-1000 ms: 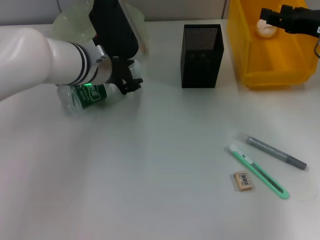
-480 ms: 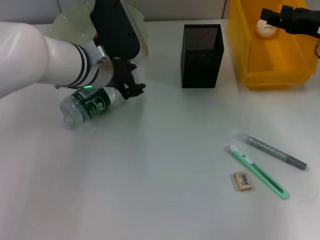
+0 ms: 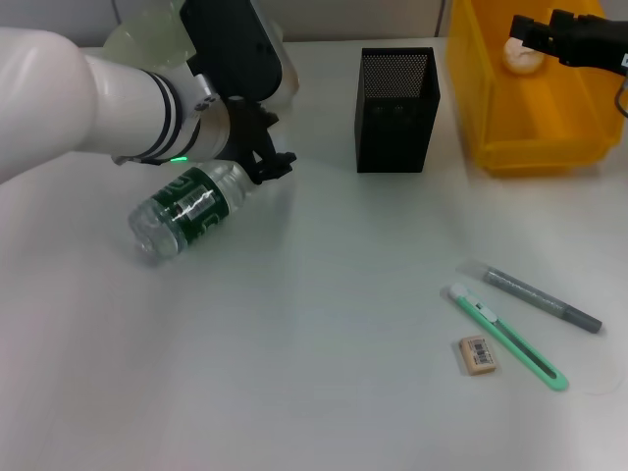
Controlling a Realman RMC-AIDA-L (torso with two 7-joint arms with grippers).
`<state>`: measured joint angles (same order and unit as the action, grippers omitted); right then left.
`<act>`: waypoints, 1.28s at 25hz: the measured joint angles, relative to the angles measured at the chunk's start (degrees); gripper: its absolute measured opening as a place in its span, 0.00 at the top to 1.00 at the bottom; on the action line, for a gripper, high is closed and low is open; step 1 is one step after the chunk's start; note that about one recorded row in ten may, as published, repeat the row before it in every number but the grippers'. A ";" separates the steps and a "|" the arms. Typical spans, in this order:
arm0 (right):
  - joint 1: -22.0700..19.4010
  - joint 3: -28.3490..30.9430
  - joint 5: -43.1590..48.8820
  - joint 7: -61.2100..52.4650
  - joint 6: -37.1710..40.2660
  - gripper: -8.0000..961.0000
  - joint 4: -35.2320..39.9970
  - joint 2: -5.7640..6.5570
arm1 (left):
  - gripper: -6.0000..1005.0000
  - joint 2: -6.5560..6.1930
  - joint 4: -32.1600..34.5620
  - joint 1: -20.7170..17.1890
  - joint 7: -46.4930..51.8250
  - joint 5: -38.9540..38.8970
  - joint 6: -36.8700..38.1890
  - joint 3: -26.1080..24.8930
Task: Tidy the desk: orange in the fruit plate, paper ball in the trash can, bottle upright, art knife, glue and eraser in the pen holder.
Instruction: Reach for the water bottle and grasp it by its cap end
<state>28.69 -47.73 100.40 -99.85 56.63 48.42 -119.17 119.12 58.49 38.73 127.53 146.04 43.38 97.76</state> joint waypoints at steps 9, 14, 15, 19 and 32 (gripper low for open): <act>-0.38 0.00 -0.10 0.00 0.29 0.28 -0.26 0.06 | 0.48 0.06 -5.41 2.97 3.13 0.24 -1.19 0.06; -0.61 0.00 -1.01 0.45 0.95 0.28 -0.26 0.03 | 0.48 0.06 -5.46 3.23 4.54 0.30 -1.17 0.33; -0.71 0.00 -1.55 0.88 1.17 0.28 -0.30 0.03 | 0.48 0.06 -5.56 3.39 4.71 0.31 -1.09 0.37; -1.27 0.00 -3.69 2.41 2.12 0.28 -0.66 0.01 | 0.48 0.06 -7.08 4.22 5.06 0.38 -0.58 0.48; -1.90 0.00 -4.26 2.64 3.90 0.28 -0.79 -0.11 | 0.48 0.06 -9.22 5.54 6.24 0.56 0.80 1.79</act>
<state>26.79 -47.73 96.14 -97.20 60.53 47.63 -119.28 119.18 49.27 44.27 133.77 146.60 44.18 99.55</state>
